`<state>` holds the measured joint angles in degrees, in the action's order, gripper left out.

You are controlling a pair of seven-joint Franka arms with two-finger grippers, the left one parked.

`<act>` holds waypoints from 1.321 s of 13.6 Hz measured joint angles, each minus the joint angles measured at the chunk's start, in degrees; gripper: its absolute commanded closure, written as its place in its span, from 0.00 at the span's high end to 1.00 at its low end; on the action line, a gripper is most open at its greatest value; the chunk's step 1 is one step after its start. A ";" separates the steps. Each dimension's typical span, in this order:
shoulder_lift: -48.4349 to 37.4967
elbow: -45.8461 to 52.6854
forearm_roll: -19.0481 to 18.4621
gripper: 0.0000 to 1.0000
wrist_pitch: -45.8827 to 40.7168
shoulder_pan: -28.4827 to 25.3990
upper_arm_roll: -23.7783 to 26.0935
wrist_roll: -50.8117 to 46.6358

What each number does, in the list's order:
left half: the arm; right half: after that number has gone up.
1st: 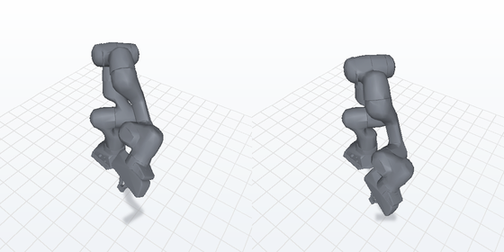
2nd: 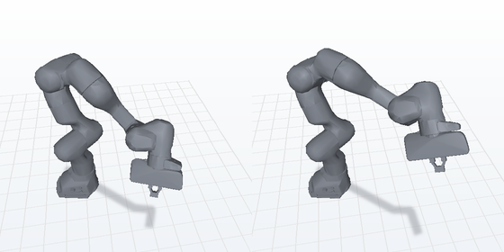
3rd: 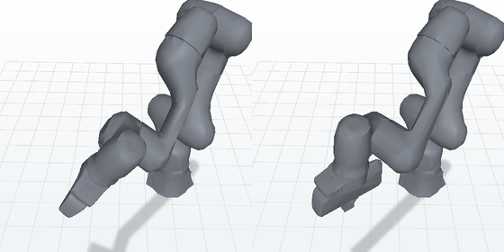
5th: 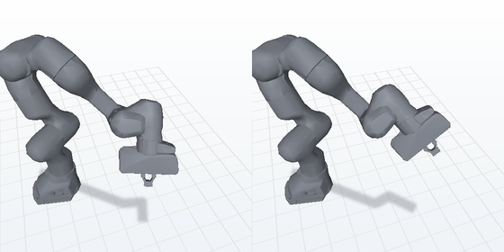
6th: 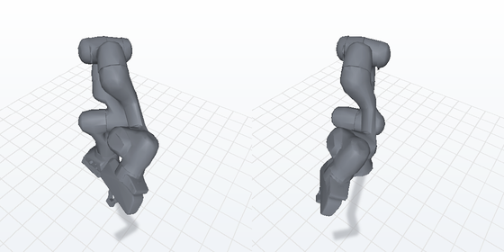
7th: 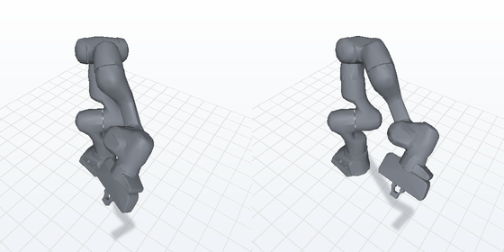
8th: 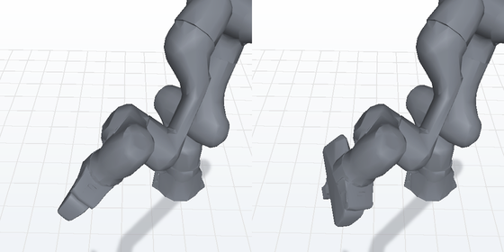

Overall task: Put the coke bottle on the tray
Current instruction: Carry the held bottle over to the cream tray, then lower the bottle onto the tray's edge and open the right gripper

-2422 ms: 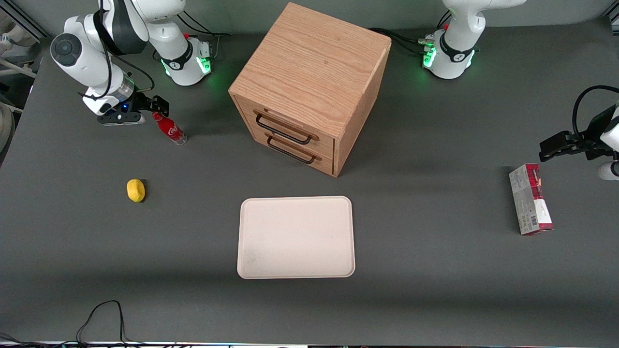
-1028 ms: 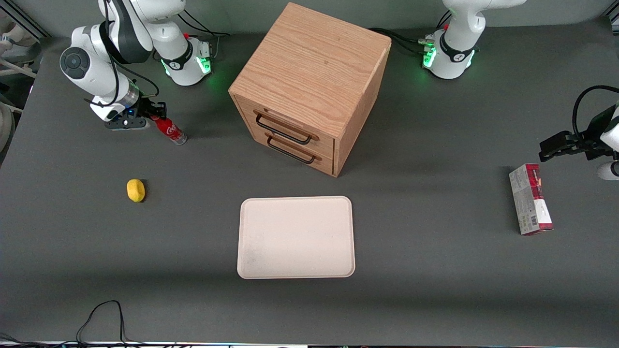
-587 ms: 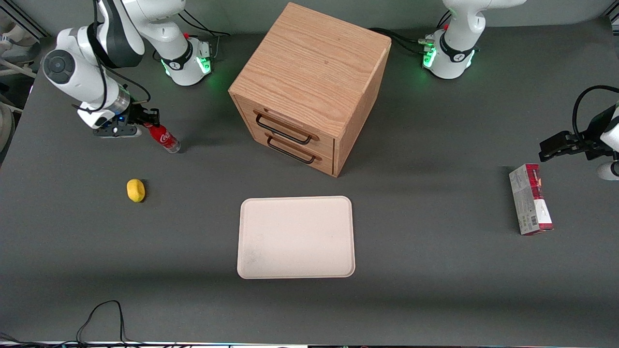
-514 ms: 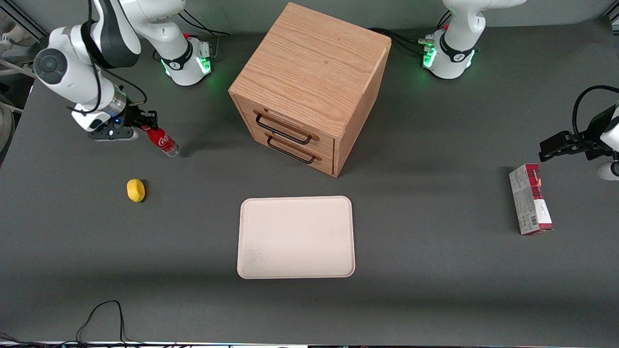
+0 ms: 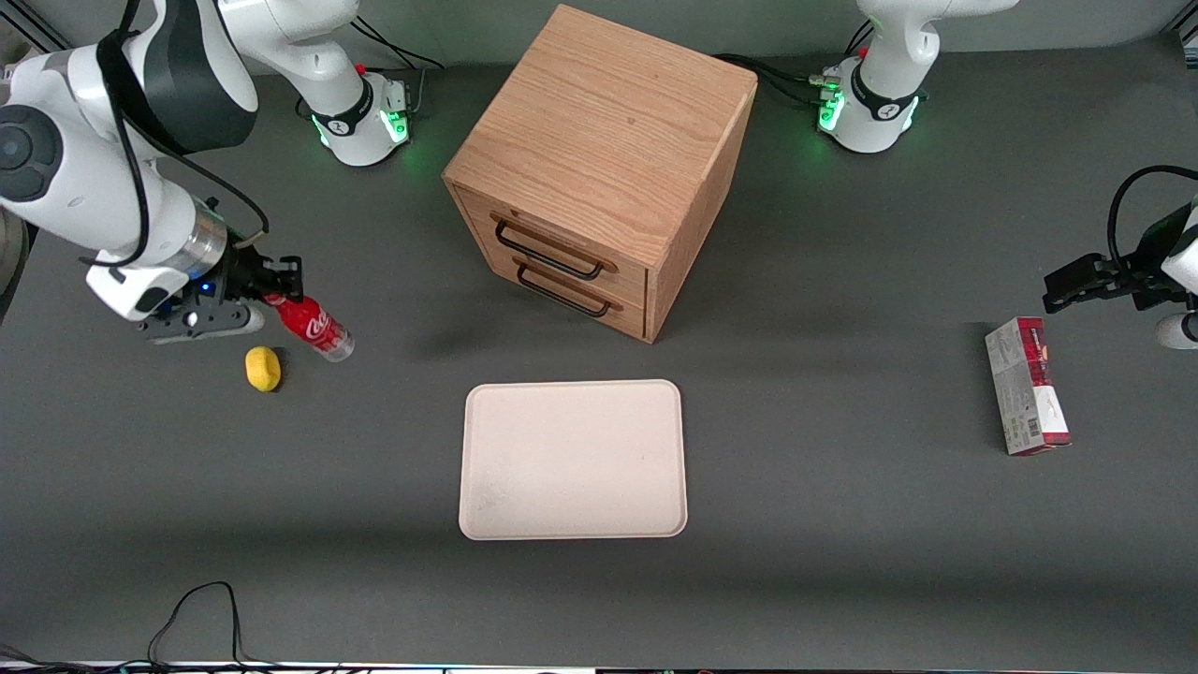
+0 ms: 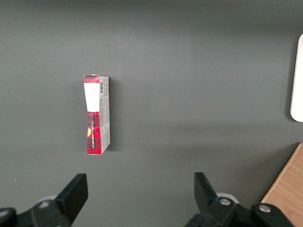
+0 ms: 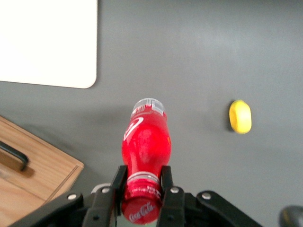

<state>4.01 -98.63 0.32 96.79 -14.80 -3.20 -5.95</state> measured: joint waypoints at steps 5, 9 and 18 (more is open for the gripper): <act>17.57 30.06 0.02 0.10 -10.51 -0.08 3.49 0.00; 30.55 42.70 -0.18 0.10 -8.45 -0.13 7.78 0.06; 46.01 45.68 -19.62 0.19 7.72 -1.92 20.11 0.07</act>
<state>50.02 -52.95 -19.30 104.51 -16.72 16.91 -5.88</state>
